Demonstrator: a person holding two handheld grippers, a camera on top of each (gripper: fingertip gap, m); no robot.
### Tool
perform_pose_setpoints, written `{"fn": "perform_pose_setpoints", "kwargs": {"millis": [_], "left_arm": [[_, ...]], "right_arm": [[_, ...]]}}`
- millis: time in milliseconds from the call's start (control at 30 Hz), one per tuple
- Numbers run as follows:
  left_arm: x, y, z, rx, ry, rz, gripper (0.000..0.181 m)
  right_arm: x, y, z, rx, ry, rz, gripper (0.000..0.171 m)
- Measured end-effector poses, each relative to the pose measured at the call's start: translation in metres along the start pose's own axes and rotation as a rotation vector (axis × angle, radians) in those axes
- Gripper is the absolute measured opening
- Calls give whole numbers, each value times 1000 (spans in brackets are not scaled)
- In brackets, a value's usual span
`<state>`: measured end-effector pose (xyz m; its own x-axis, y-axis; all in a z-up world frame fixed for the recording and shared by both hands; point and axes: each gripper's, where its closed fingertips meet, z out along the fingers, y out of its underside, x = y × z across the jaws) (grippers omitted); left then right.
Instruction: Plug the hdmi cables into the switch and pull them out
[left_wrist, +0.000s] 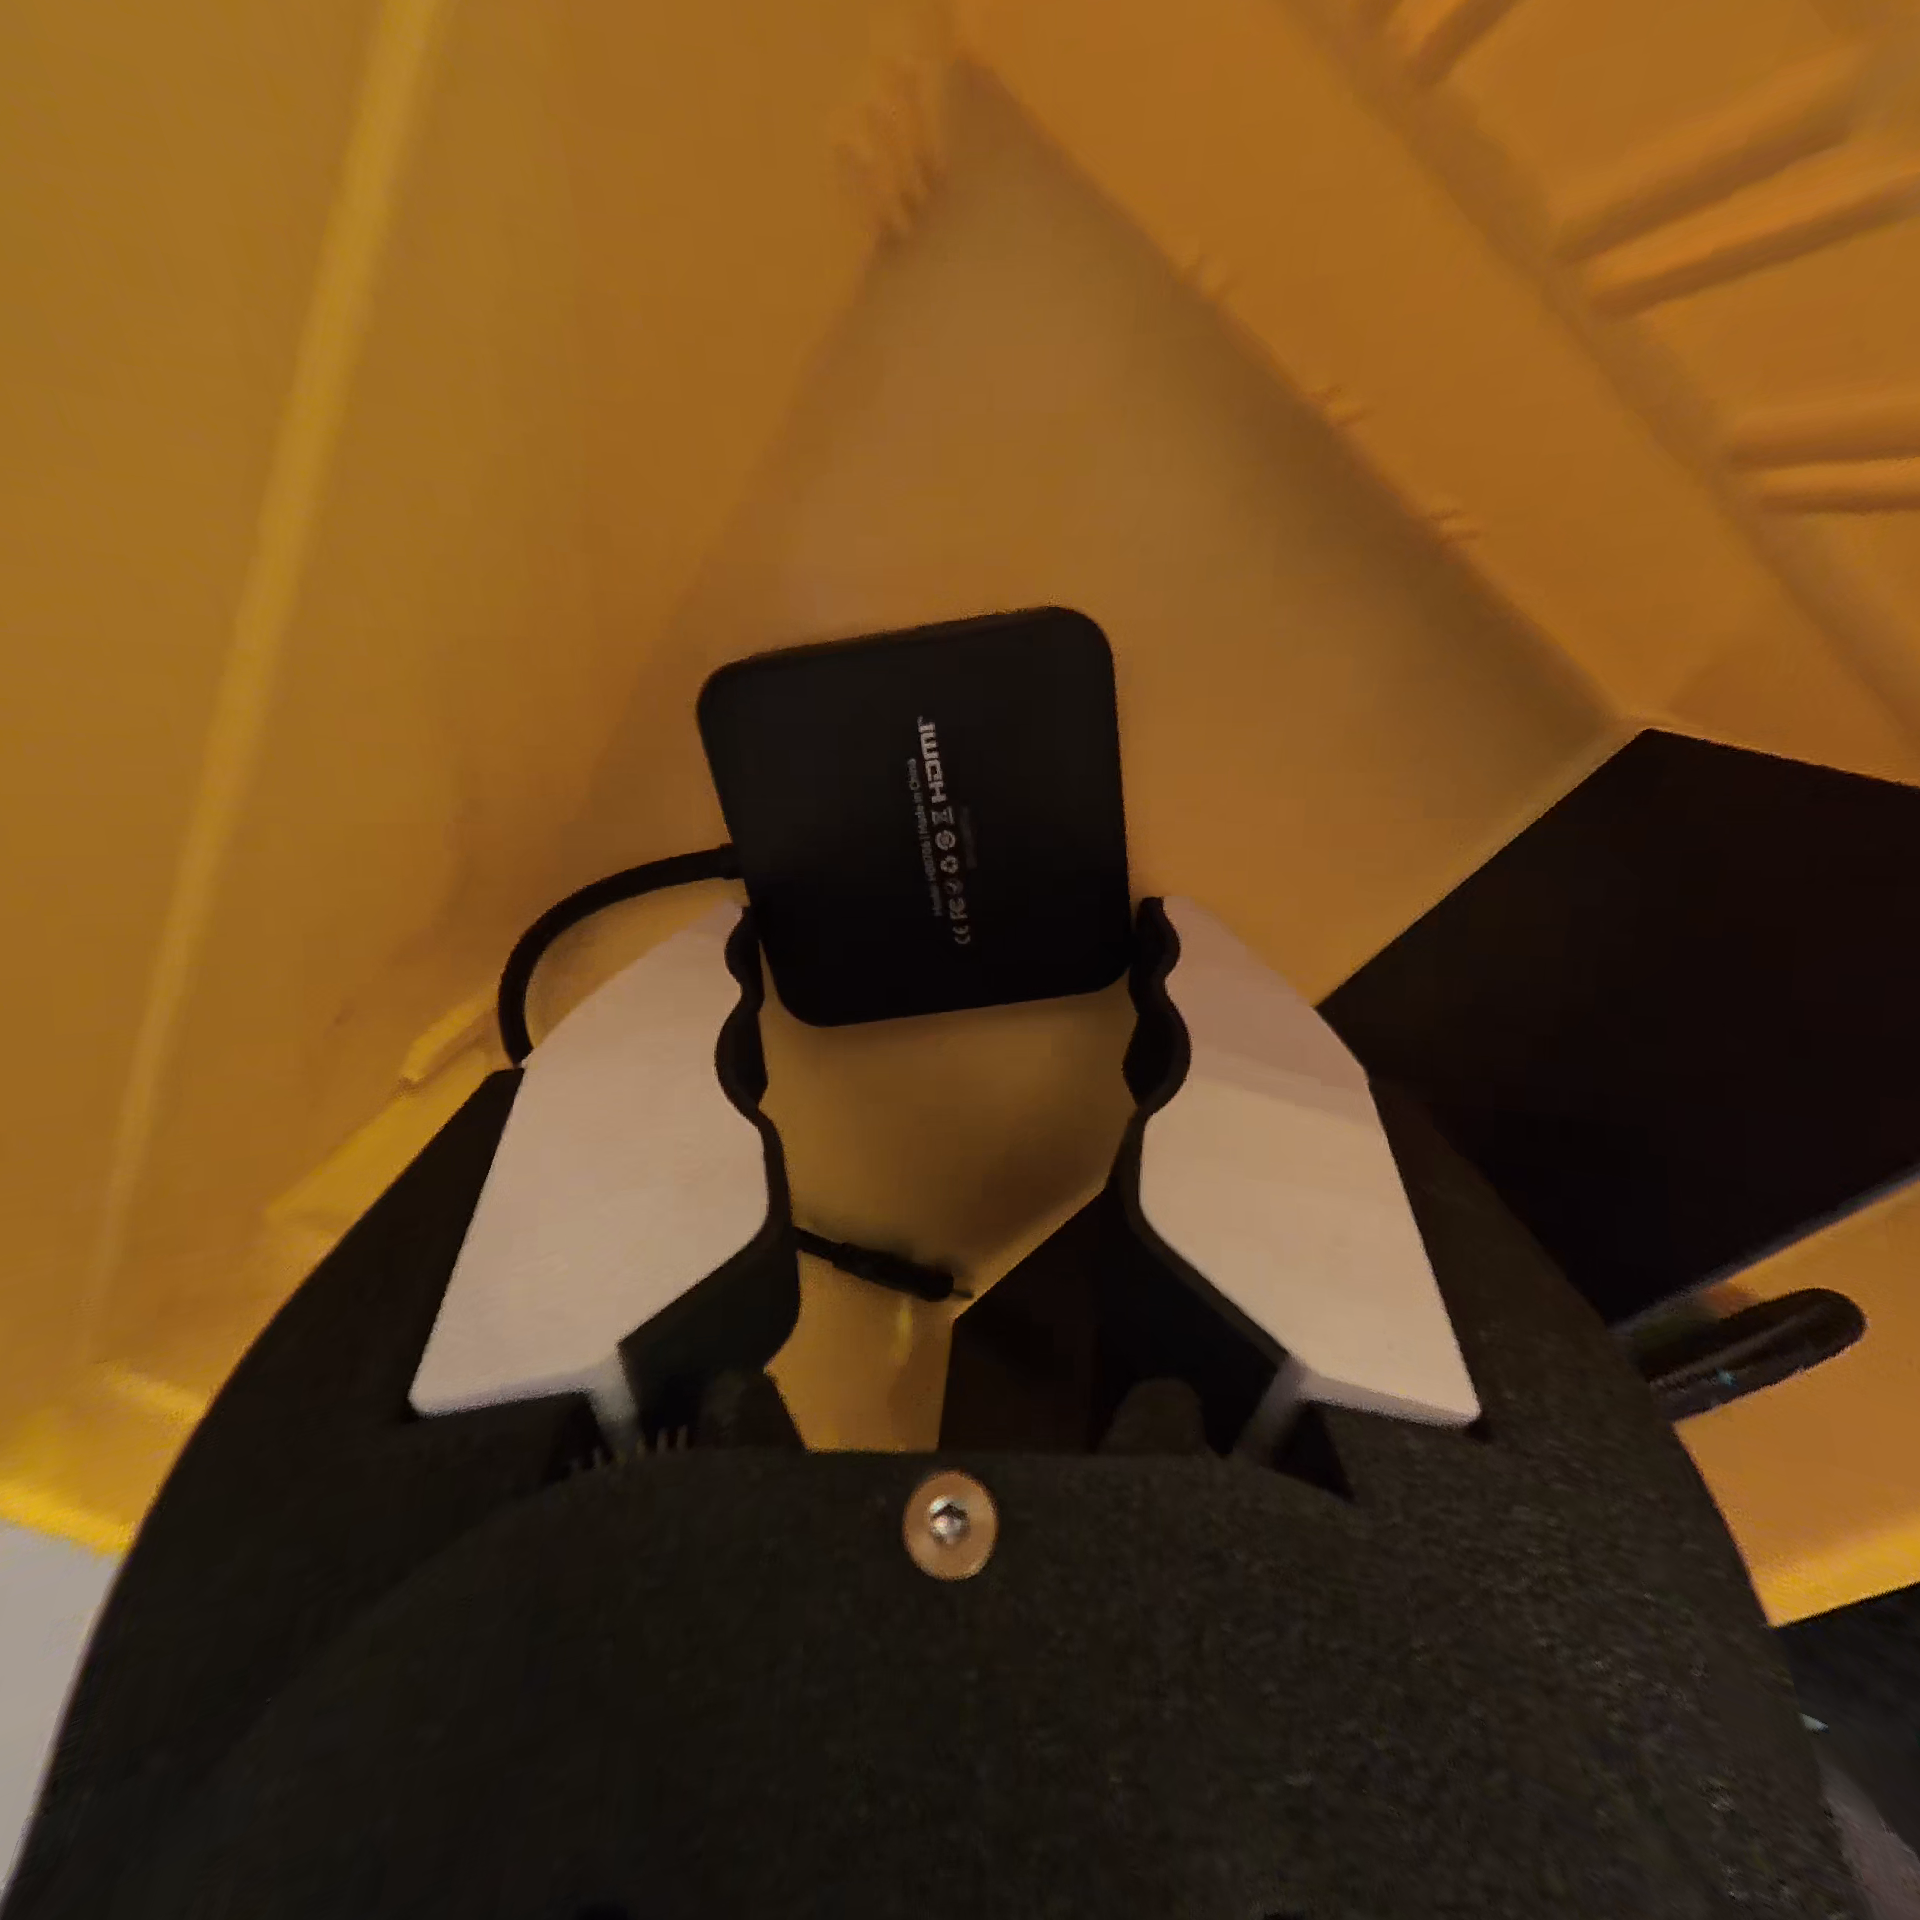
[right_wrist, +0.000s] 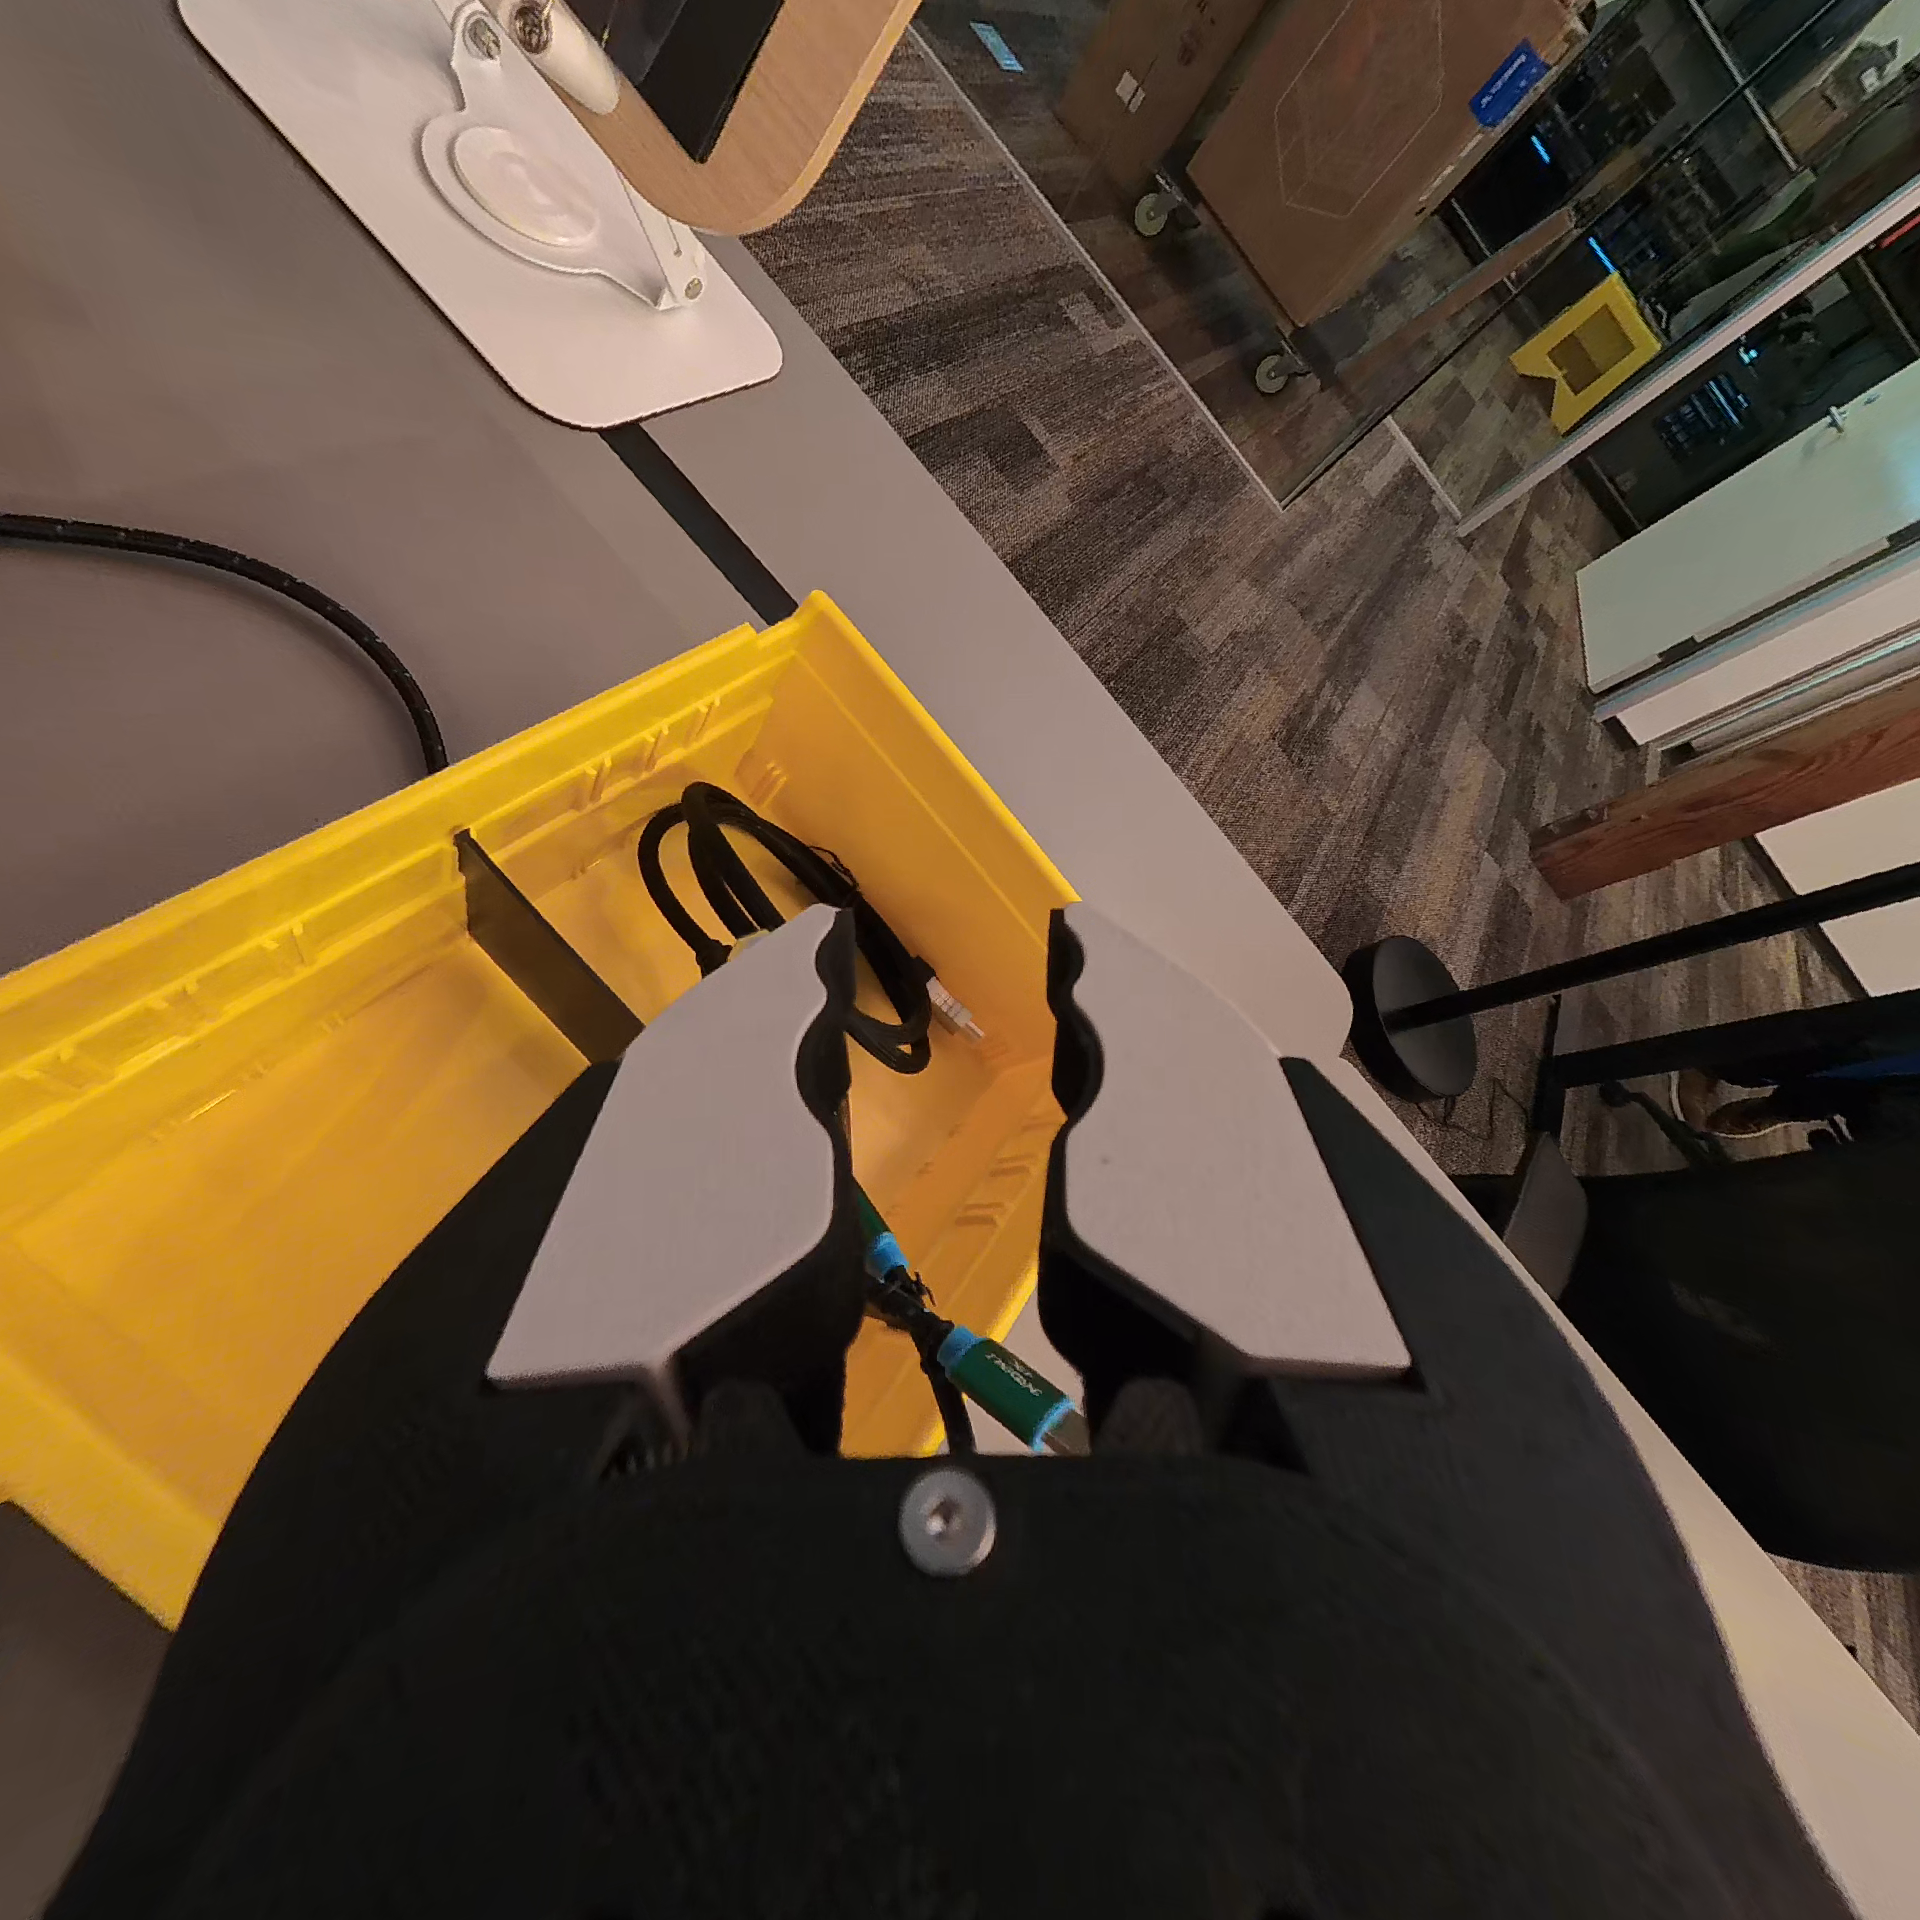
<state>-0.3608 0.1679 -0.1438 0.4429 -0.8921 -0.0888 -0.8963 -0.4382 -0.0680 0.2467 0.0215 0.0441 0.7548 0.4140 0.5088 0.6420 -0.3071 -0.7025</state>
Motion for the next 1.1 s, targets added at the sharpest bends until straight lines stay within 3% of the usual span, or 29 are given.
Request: {"fn": "perform_pose_setpoints", "kwargs": {"millis": [200, 433, 567, 733, 833, 1000, 1067, 1100], "left_arm": [[-5, -3, -39, 83, -58, -16, 68], [12, -17, -132, 226, -179, 31, 68], [59, -40, -197, 341, -205, 125, 67], [152, -74, -252, 381, -166, 316, 67], [213, -95, -259, 344, -107, 450, 68], [303, -124, -241, 288, 30, 654, 67], [327, -132, -231, 275, 80, 704, 68], [336, -136, -227, 275, 104, 712, 68]], "right_arm": [[-4, -5, -1, 14, -9, -18, 36], [-20, -44, -14, 148, 3, -108, 36], [-61, -108, -36, 421, -4, -270, 37], [-143, -175, -76, 752, 49, -549, 50], [-193, -203, -102, 924, 140, -715, 57], [-256, -214, -94, 944, 200, -934, 71], [-270, -205, -78, 899, 179, -1026, 69], [-271, -203, -73, 884, 205, -1048, 56]]}}
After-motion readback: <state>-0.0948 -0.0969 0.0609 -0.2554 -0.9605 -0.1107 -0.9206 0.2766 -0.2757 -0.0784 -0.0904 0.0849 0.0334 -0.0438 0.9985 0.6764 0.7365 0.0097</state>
